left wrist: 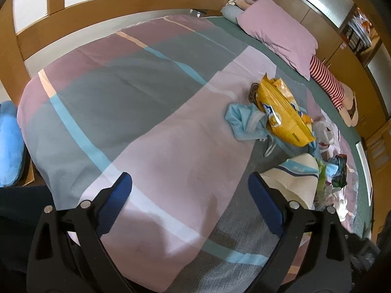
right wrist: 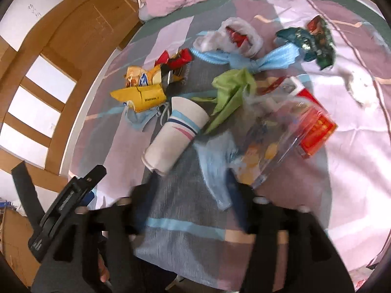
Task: Collect trash
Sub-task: 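Grasp the clear plastic bag on the bed with the right tool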
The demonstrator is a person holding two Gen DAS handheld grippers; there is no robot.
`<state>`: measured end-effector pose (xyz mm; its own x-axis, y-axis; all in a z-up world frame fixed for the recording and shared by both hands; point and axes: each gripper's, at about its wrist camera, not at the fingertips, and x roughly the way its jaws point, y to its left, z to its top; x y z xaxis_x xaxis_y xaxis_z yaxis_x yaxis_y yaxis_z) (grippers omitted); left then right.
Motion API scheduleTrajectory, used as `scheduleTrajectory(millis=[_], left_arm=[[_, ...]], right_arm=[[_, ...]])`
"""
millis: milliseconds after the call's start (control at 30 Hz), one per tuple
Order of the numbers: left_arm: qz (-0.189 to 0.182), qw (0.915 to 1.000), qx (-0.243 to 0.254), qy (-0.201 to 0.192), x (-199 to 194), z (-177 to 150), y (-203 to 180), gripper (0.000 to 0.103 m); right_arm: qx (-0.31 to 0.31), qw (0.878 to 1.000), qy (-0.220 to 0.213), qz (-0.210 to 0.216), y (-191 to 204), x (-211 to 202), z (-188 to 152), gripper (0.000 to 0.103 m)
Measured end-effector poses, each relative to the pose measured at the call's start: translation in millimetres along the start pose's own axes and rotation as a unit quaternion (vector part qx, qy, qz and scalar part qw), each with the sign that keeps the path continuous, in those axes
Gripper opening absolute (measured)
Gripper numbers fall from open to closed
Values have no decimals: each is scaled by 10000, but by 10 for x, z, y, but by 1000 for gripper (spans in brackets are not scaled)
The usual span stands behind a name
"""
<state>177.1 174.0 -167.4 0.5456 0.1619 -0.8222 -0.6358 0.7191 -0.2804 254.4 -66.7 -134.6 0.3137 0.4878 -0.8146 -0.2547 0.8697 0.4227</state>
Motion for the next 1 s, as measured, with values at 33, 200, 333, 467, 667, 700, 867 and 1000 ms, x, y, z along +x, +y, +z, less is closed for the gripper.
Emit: scheduleTrajectory(millis=[33,200,333,467,667,700,867,1000], left_arm=[[12,10000,60,-1,10,2,-29,96],[15,9998,193,-26,14,-18,-82,96],[-7,9997,246,-6,33,-21,-100,96],[-16,9997,242,4,41,-21,-94,96],[-67,9999,8,124,93,-19,-33,97],[-82,9999,8,146,103,-21,-34,97],[-92,9998,121,114,93,-35,-67,97],[-106,9998,130,124,92,-33,-71,97]], right_arm=[[26,10000,-79,-5,-17,-51,-7,68],[209,9993,-316,-42,-143,-211,-50,69],[234,9981,-479,-314,-215,-278,-89,69],[434,9952,-634,-601,-333,-311,-100,69],[1108,9857,-971,-820,-541,-380,-14,74],[1152,9847,-991,-852,-547,-373,1,74],[1245,9809,-891,-1196,-526,-213,118,74],[1634,9769,-615,-1234,-639,59,128,75]])
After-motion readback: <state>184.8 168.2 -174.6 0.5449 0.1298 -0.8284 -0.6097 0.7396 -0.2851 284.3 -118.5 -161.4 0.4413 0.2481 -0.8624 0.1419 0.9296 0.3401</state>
